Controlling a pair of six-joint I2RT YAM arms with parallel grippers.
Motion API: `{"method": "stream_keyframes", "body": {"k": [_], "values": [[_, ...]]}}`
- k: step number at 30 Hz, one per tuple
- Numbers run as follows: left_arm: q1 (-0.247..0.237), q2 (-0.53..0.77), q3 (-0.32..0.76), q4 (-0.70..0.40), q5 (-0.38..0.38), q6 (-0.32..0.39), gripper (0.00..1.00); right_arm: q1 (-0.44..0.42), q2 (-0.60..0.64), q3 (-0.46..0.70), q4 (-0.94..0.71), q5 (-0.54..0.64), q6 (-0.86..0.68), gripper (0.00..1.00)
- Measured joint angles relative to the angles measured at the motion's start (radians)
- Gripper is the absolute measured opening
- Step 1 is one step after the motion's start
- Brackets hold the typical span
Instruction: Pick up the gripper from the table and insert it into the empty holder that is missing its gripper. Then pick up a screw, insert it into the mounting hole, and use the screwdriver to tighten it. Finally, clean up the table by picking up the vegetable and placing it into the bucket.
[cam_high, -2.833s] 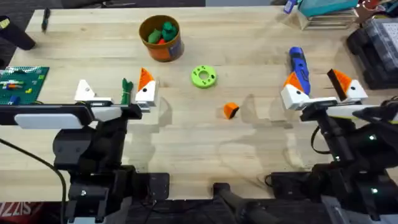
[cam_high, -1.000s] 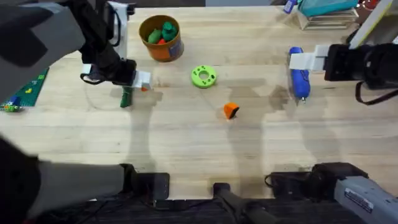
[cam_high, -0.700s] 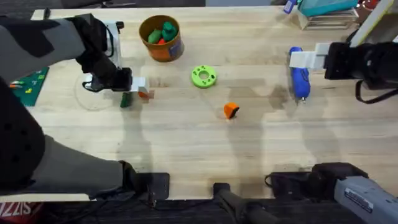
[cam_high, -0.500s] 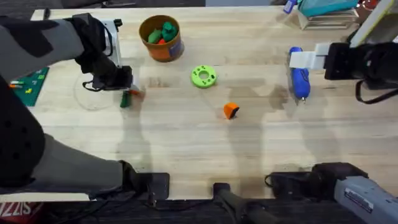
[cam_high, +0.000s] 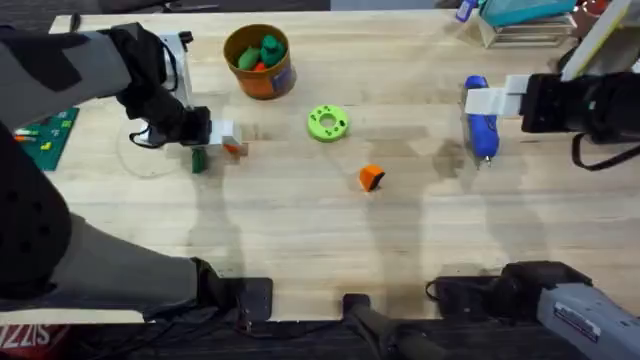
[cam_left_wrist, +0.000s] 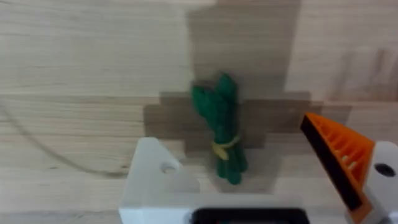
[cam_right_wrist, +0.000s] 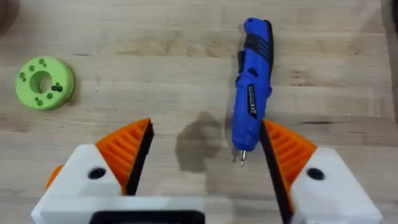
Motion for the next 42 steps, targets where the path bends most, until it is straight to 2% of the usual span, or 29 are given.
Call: {"method": "stream_keyframes", "body": {"k": [5,8,10,13,17,21,23,25,28,31,34,37,39,42], "values": [[-0.005,-0.01,0.0,-0.03,0.134,0.003,0.985,0.0,0.0,0.0,0.0,0.0,0.0,0.994],[-0.005,-0.065,0.001,-0.029,0.225,0.002,0.985,0.0,0.0,0.0,0.0,0.0,0.0,0.994],[-0.005,-0.124,0.006,-0.021,0.303,0.0,0.985,0.0,0.0,0.0,0.0,0.0,0.0,0.992],[-0.005,-0.232,0.018,0.018,0.466,-0.019,0.985,0.0,0.0,0.0,0.0,0.0,0.0,0.993],[-0.006,-0.358,0.034,0.04,0.718,-0.103,0.985,0.0,0.0,0.0,0.0,0.0,0.0,0.993],[-0.005,-0.404,0.038,0.006,0.841,-0.192,0.985,0.0,0.0,0.0,0.0,0.0,0.0,0.993],[-0.006,-0.4,0.038,-0.033,0.853,-0.214,0.985,0.0,0.0,0.0,0.0,0.0,0.0,0.993],[-0.008,-0.392,0.037,-0.051,0.857,-0.193,0.985,0.0,0.0,0.0,0.0,0.0,0.0,0.994],[-0.016,-0.393,0.03,-0.02,0.874,-0.093,0.985,0.0,0.0,0.0,0.0,0.0,0.0,0.994],[-0.042,-0.428,-0.036,0.113,0.884,-0.006,0.985,0.0,0.0,0.0,0.0,0.0,0.0,0.994],[-0.071,-0.541,-0.209,0.346,0.882,0.037,0.985,0.0,0.0,0.0,0.0,0.0,0.0,0.994],[-0.091,-0.718,-0.421,0.542,0.88,0.04,0.985,0.0,0.0,0.0,0.0,0.0,0.0,0.994],[-0.093,-0.85,-0.546,0.616,0.867,0.014,0.985,0.0,0.0,0.0,0.0,0.0,0.0,0.994],[-0.093,-1.077,-0.706,0.625,0.844,-0.039,0.986,0.0,0.0,0.0,0.0,0.0,0.0,0.994]]}}
